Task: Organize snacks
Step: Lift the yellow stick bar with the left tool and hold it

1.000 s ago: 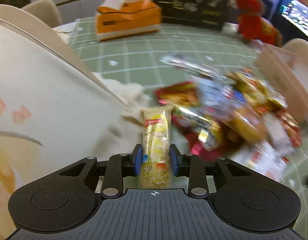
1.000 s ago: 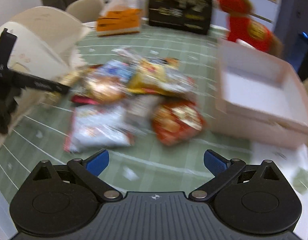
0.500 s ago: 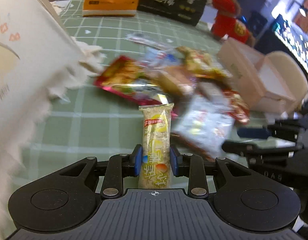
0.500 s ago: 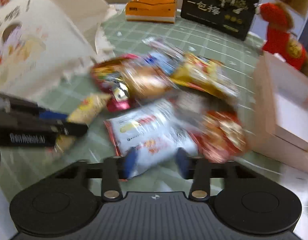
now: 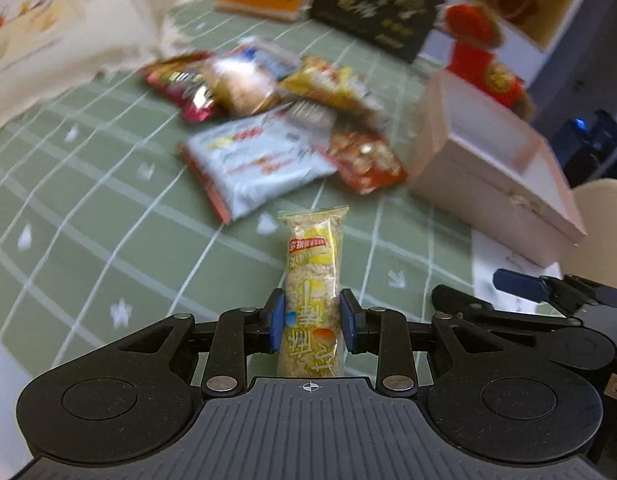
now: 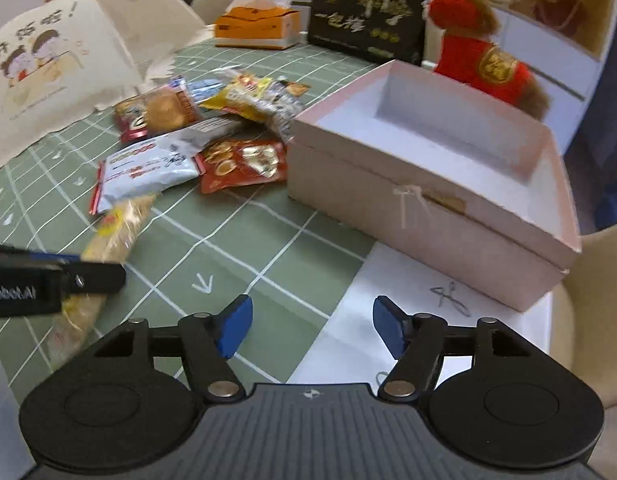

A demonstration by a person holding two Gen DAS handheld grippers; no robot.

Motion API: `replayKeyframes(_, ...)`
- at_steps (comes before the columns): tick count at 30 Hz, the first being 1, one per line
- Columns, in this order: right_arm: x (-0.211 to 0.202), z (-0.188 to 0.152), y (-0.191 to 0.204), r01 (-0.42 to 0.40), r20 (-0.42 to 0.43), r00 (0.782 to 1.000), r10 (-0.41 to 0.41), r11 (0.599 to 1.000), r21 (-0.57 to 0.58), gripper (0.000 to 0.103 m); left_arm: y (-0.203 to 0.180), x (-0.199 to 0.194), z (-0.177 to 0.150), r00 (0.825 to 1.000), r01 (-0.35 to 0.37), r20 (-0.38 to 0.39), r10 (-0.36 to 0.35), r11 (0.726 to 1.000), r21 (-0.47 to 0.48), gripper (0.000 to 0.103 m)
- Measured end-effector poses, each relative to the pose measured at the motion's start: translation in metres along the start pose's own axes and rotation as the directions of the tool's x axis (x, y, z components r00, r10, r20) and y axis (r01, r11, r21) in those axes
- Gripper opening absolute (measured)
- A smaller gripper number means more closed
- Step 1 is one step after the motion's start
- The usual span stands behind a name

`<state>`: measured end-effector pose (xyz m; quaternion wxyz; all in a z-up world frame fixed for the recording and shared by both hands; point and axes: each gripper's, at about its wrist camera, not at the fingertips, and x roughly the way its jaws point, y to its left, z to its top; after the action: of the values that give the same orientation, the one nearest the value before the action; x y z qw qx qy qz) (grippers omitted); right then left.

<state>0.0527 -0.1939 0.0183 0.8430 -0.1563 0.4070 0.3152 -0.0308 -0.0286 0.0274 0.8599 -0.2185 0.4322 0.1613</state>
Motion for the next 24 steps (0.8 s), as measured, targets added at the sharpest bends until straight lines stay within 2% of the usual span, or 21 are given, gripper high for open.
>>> replayKeyframes(3,-0.002,-0.009,-0.005,-0.050,0.026,0.998,0.050,0.999,0.000,0.079,0.001,-0.004,-0.002,0.999,-0.043,-0.004,0.042,0.999,-0.016,0.033)
replayKeyframes(6,-0.002,-0.013,-0.003,-0.050,0.060,0.997,0.052,0.998,-0.027,0.085,0.002,-0.005,-0.007,0.996,-0.094,0.003,0.094,0.994,-0.059,0.033)
replayKeyframes(9,0.002,-0.015,-0.002,-0.044,0.097,0.994,0.047,0.999,-0.031,0.093,0.005,-0.007,-0.011,0.993,-0.109,0.039,0.115,0.985,-0.133,0.033)
replayKeyframes(12,0.009,-0.017,-0.002,-0.025,0.137,0.990,0.025,1.000,-0.005,0.102,0.003,-0.008,-0.016,0.989,-0.107,0.085,0.120,0.984,-0.143,0.033)
replayKeyframes(21,0.015,-0.013,0.006,0.008,0.151,0.989,-0.012,0.999,0.032,0.103,0.009,-0.004,-0.019,0.978,-0.076,0.174,0.114,0.974,-0.212,0.033)
replayKeyframes(24,0.016,-0.013,0.004,-0.002,0.152,0.988,-0.002,1.000,0.028,0.103,0.009,-0.004,-0.018,0.980,-0.072,0.165,0.109,0.974,-0.217,0.033)
